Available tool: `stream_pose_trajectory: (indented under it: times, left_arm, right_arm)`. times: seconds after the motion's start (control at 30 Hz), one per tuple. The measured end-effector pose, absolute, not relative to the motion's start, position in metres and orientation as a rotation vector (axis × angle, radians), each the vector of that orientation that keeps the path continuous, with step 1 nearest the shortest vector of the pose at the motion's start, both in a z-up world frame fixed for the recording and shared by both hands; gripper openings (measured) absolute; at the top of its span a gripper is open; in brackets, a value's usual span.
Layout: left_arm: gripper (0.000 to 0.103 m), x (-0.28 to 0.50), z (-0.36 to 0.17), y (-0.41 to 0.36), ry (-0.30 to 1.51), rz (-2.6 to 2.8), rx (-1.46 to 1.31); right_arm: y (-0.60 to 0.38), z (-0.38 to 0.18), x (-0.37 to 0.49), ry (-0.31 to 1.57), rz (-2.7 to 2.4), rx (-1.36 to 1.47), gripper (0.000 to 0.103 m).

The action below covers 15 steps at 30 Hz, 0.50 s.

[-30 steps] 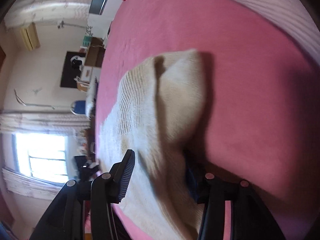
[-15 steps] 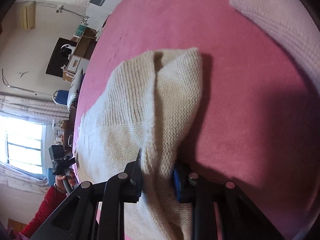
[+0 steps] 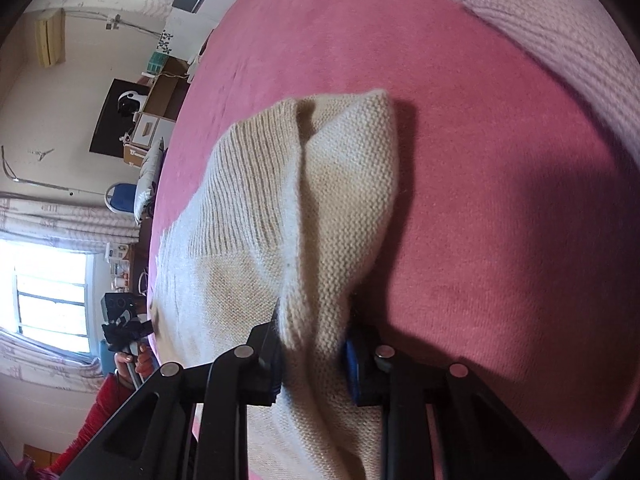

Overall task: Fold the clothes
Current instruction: 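Close the right tool on the sweater side edge while the left tool grasps beside it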

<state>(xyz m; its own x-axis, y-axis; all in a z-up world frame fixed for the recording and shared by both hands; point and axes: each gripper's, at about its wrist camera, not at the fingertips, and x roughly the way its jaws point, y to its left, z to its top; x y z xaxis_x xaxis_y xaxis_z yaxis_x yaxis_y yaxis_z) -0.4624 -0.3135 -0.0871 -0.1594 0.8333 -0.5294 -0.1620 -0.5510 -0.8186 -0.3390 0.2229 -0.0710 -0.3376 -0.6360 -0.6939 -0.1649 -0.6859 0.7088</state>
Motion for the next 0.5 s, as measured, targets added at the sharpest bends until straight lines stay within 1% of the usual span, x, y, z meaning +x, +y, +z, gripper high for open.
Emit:
stream_pose_trajectory:
  times: [0.27,0.4,0.43,0.47,0.5]
  left_arm:
    - [0.101,-0.464,-0.092,-0.321,-0.932,1.709,-1.359]
    - [0.1,-0.458,-0.09,-0.331,-1.006,1.666,-1.282]
    - [0.091,-0.456,-0.089,-0.332,-1.023,1.644,-1.257]
    - [0.079,-0.458,-0.088,-0.331,-1.008,1.653,-1.262]
    - [0.041,-0.46,-0.086,-0.33,-0.99,1.664,-1.27]
  right_arm:
    - [0.225,-0.075,-0.339,-1.034,-2.093,1.552,0.022]
    - [0.225,-0.075,-0.339,-1.038,-2.086,1.553,0.022]
    - [0.226,-0.075,-0.339,-1.036,-2.083,1.555,0.022]
    - [0.225,-0.075,-0.34,-1.03,-2.081,1.557,0.022]
    - [0.225,-0.075,-0.341,-1.024,-2.079,1.559,0.022]
